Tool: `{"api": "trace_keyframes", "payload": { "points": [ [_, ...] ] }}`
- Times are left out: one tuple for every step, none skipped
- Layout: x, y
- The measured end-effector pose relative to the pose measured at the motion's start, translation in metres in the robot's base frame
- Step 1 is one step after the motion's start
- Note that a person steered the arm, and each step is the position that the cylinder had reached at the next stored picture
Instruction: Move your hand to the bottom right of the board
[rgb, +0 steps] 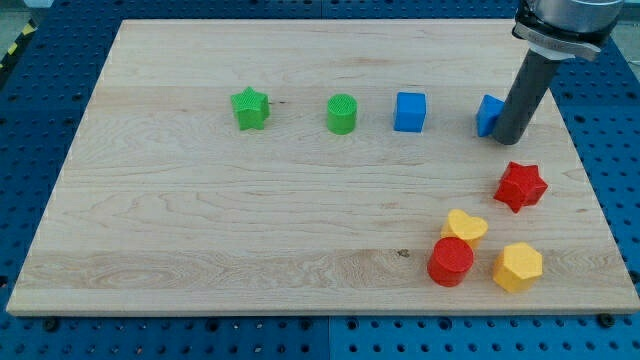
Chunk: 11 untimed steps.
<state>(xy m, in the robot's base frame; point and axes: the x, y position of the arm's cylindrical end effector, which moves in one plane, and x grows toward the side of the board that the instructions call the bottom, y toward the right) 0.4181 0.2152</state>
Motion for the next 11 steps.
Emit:
{"api": "trace_keyframes", "payload": {
  "points": [
    [-0.004, -0.002],
    [0.010, -0.002],
    [0.049, -0.002],
    [0.055, -0.002],
    [0.054, -0.002],
    [0.053, -0.002],
    [0.052, -0.002],
    [0.050, -0.003],
    [0.048, 0.012],
    [0.048, 0.049],
    [0.073, 0.068]
  ]
}}
